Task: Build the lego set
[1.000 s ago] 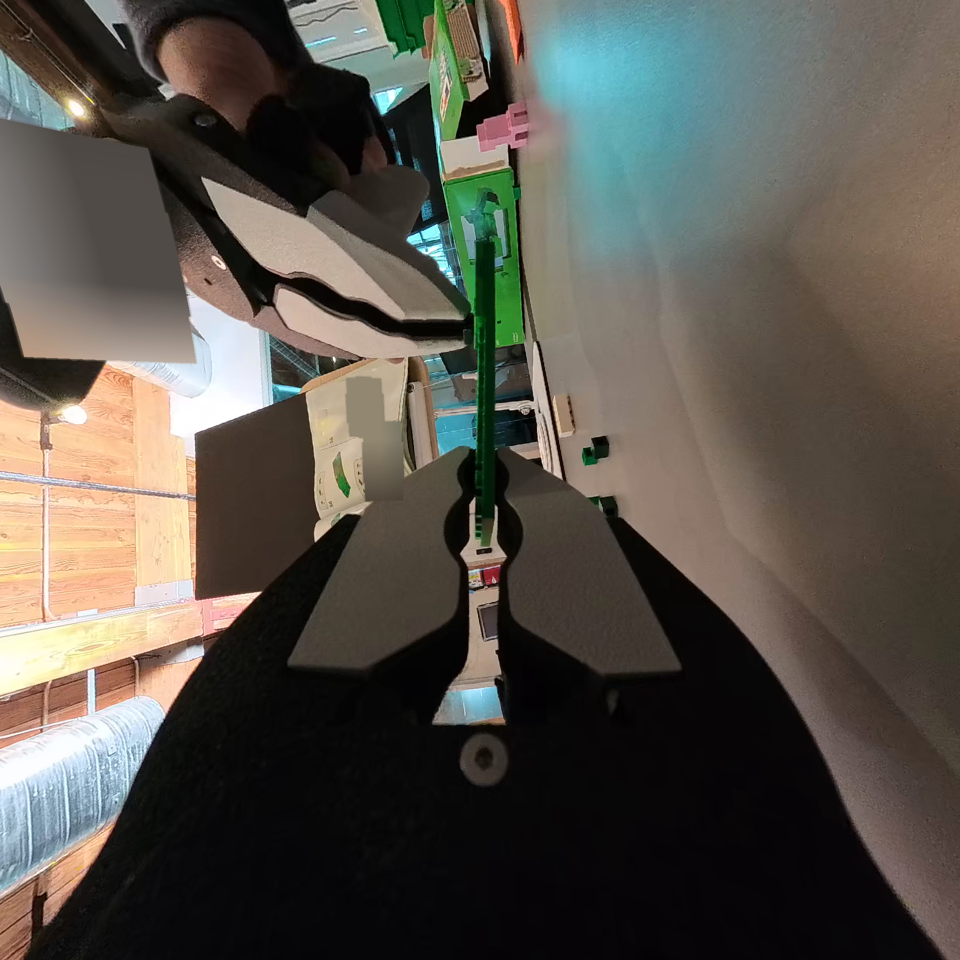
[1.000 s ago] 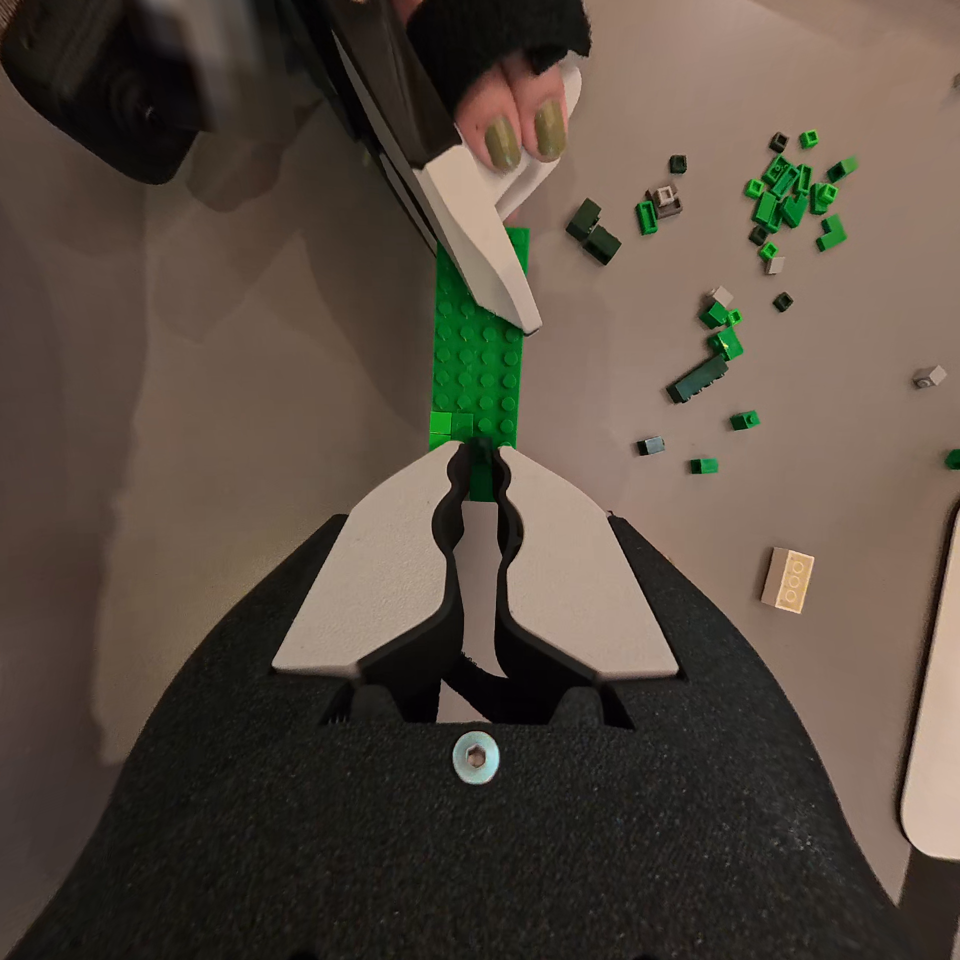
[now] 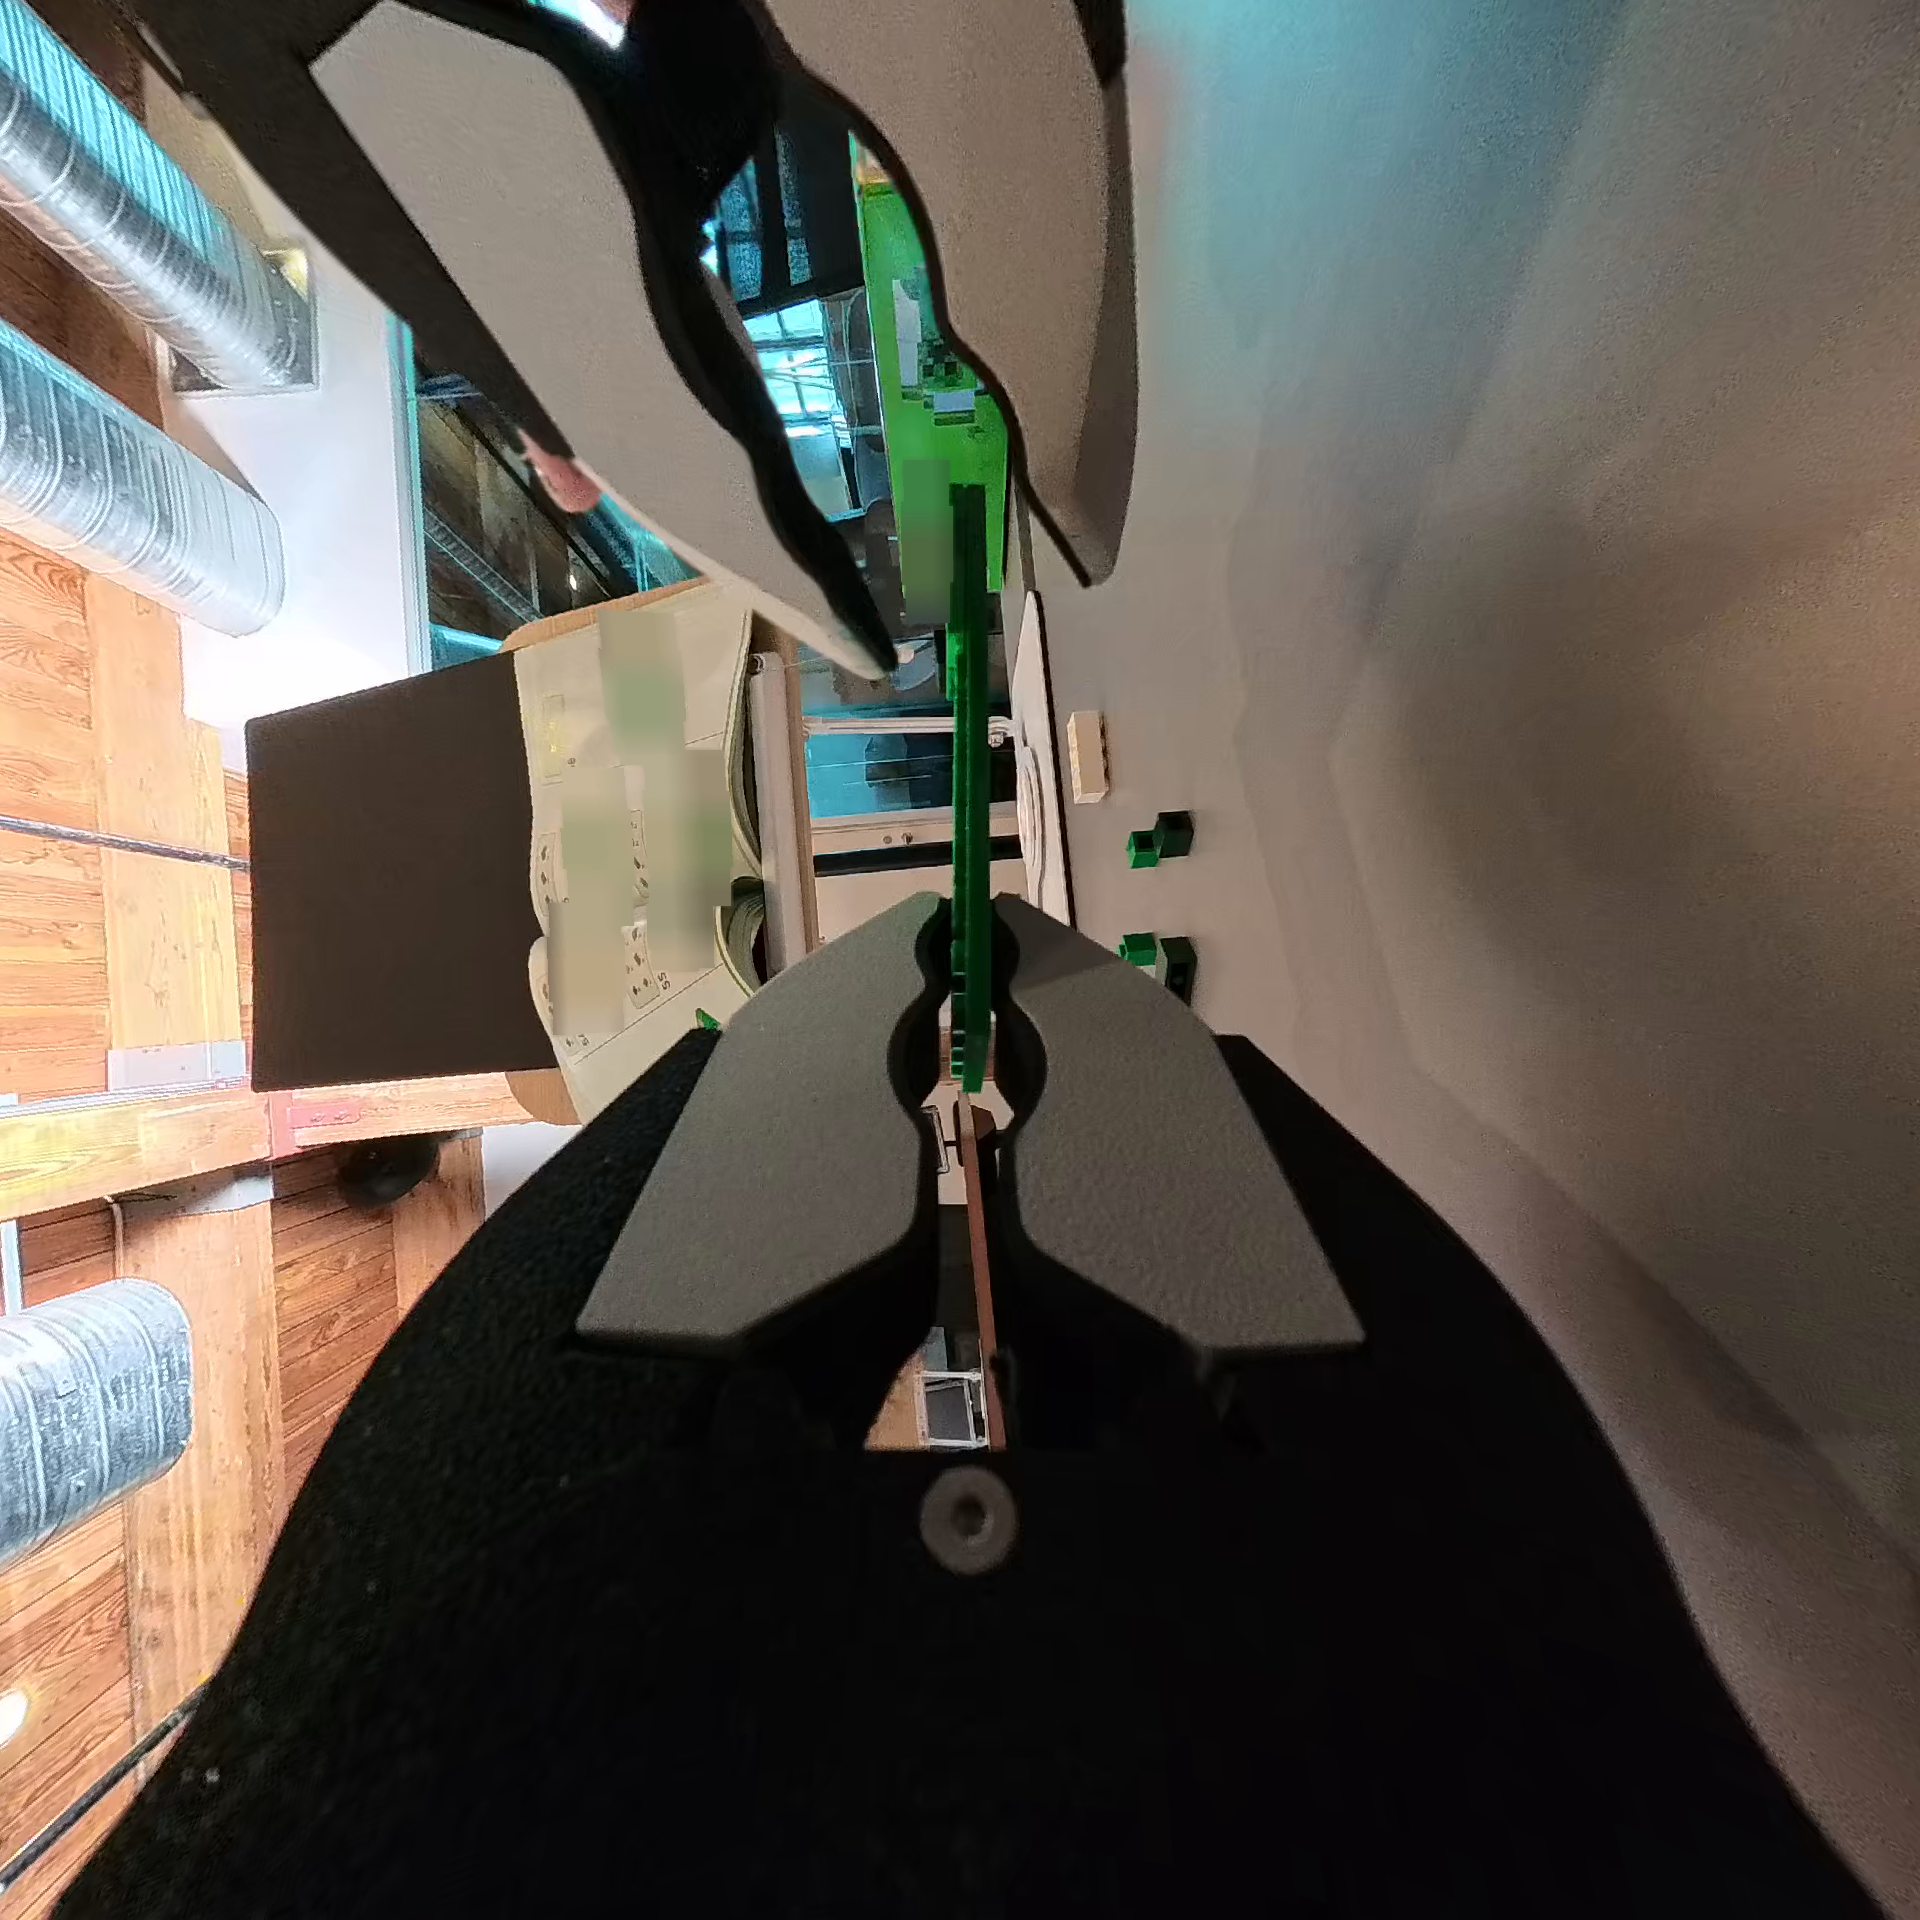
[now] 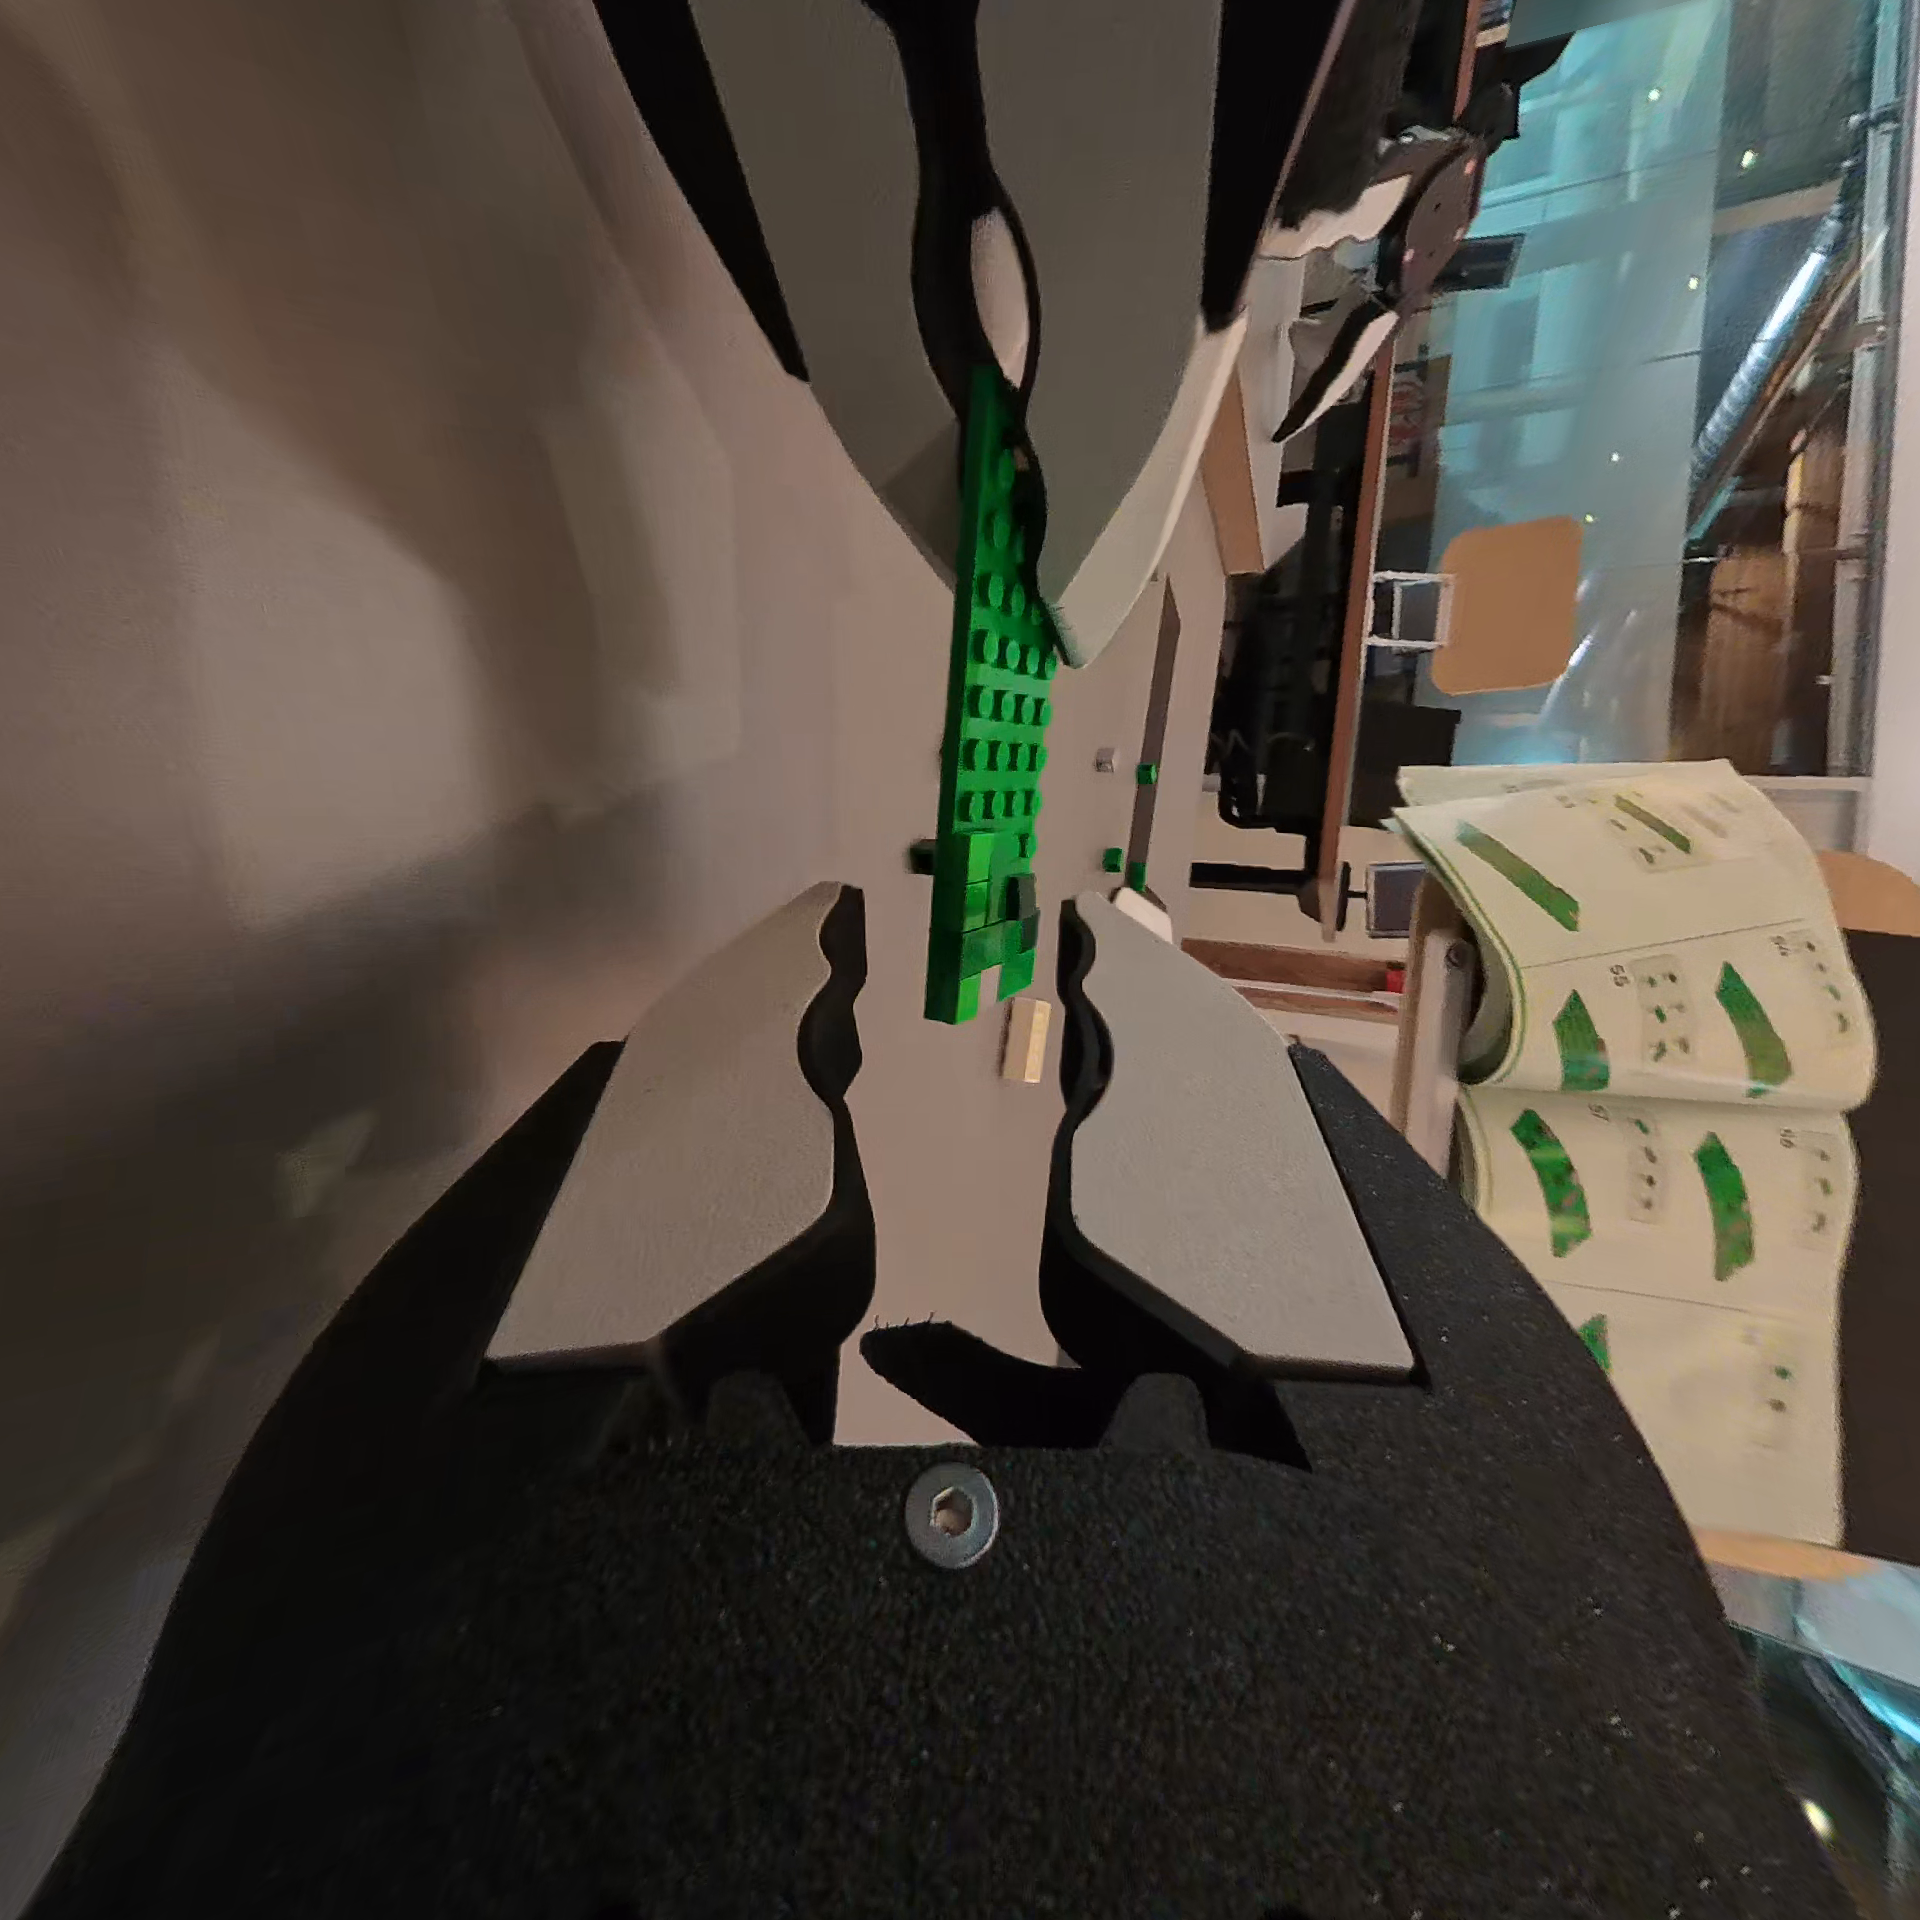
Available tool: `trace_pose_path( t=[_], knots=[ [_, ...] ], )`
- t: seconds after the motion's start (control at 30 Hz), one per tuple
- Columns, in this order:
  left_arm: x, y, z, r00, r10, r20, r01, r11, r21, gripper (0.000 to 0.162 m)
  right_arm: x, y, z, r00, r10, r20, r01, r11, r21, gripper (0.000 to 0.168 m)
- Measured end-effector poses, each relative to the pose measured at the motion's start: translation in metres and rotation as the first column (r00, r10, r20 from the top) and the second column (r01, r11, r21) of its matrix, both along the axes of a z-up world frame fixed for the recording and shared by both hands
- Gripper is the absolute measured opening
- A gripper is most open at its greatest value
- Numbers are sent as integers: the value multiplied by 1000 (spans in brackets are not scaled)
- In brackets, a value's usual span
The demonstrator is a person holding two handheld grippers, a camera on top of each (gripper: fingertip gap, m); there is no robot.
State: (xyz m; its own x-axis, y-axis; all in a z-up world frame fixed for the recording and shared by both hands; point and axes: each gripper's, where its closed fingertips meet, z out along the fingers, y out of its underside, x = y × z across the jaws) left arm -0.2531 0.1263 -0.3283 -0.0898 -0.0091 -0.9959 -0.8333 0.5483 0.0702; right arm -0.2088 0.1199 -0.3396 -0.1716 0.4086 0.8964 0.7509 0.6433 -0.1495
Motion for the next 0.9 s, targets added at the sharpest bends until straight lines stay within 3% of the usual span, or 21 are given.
trace_pose_path(
  t=[0.03,0.37,0.9],
  knots=[
    [0,0,0,1000,-1,-1,1,1000,4,4,0,-1,-2,1000,4,-4,-4,1000,-21,34],
    [3,-7,4,1000,-26,5,26,999,25,4,0,-2,6,998,18,-54,-18,1000,7,19],
    [2,-8,5,1000,-21,20,20,1000,13,4,2,-2,13,998,45,-47,-39,990,132,19]
  ],
)
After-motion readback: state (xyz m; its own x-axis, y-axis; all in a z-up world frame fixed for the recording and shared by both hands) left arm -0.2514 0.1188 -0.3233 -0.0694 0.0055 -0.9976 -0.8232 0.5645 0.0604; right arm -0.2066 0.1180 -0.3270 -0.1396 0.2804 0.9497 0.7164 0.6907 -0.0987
